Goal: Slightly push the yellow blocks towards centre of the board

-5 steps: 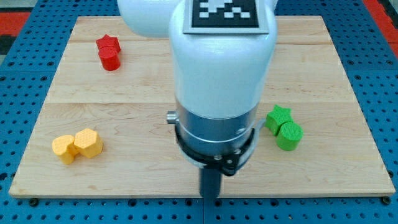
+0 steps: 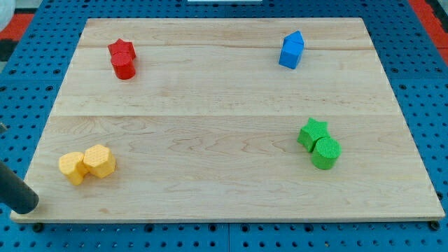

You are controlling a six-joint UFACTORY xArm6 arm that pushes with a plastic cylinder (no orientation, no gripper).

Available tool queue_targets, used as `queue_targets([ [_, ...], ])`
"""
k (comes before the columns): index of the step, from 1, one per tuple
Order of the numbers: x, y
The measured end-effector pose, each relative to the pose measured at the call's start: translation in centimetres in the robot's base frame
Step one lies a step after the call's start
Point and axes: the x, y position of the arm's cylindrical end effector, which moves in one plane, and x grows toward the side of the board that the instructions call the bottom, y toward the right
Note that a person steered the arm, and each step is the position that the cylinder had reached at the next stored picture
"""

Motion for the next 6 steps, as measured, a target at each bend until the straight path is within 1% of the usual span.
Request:
queue_targets([
  [1,-1.7,0.4],
  [2,-5.7,4.2],
  [3,-6.4,8.9],
  [6,-6.6,10.1],
])
